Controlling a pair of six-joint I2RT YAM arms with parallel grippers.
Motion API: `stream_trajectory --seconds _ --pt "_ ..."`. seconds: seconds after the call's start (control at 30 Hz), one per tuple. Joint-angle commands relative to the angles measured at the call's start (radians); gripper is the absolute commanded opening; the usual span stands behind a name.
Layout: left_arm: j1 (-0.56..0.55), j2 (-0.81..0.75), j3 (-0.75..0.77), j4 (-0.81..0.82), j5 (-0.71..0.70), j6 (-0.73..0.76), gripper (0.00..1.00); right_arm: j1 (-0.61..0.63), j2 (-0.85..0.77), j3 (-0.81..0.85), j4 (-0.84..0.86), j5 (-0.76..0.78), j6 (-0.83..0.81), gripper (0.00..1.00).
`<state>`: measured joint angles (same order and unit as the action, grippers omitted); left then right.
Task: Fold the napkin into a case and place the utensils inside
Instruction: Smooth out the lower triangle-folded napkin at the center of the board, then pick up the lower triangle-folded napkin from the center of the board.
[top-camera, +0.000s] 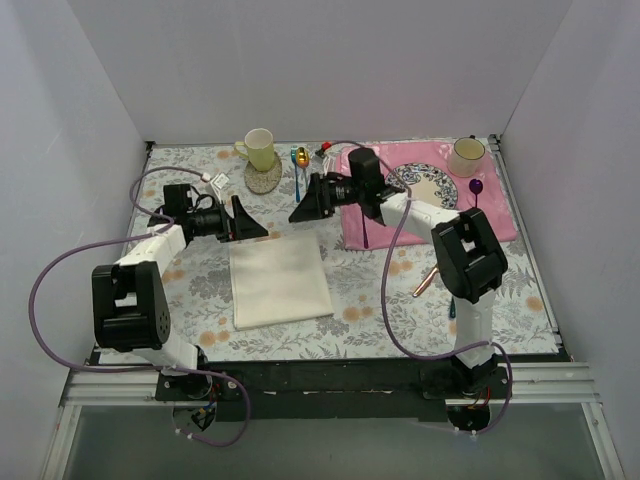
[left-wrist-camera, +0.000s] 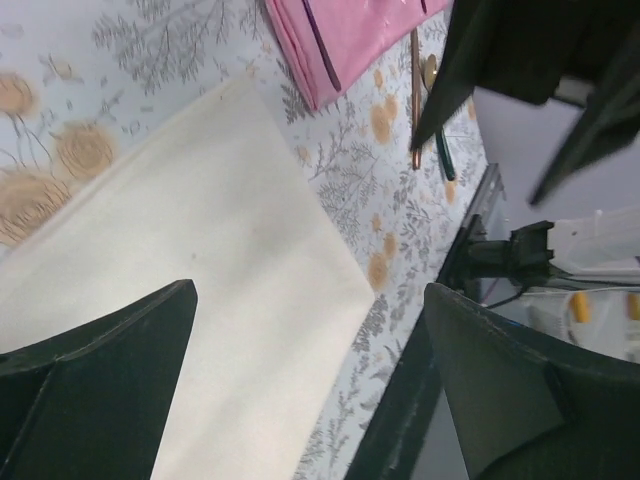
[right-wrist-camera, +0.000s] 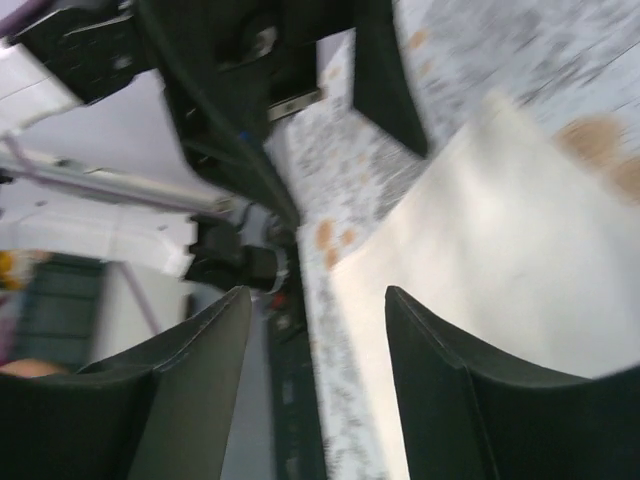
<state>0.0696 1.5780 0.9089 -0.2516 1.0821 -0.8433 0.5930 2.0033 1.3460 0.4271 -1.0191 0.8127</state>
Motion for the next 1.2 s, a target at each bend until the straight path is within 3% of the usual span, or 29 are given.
stream_trajectory --seconds 0.0,0.13,0.23,0.37,0.47,0.57,0.97,1.17 --pt "-0.007 -0.073 0.053 -0.11 -0.088 0.234 0.98 -0.068 0.041 0.157 -0.537 0.198 -0.493 0.62" --pt "-0.056 -0.078 0.055 -0.176 -0.189 0.389 0.98 -0.099 0.135 0.261 -0.66 0.266 -0.605 0.59" --pt "-0.168 -0.084 0.035 -0.228 -0.275 0.502 0.93 -0.104 0.184 0.288 -0.643 0.264 -0.616 0.59" --pt "-0.232 -0.067 -0.001 -0.256 -0.347 0.541 0.65 -0.105 0.232 0.298 -0.593 0.248 -0.574 0.65" --pt "-0.263 -0.036 -0.005 -0.258 -0.401 0.578 0.52 -0.104 0.255 0.286 -0.573 0.252 -0.537 0.8" --pt "-0.275 0.003 -0.001 -0.258 -0.441 0.593 0.5 -0.104 0.276 0.274 -0.568 0.244 -0.521 0.81" --pt "-0.28 0.07 0.007 -0.252 -0.493 0.635 0.47 -0.104 0.31 0.196 -0.485 0.12 -0.4 0.66" --pt "-0.28 0.079 0.001 -0.25 -0.504 0.658 0.45 -0.105 0.327 0.209 -0.459 0.096 -0.391 0.43"
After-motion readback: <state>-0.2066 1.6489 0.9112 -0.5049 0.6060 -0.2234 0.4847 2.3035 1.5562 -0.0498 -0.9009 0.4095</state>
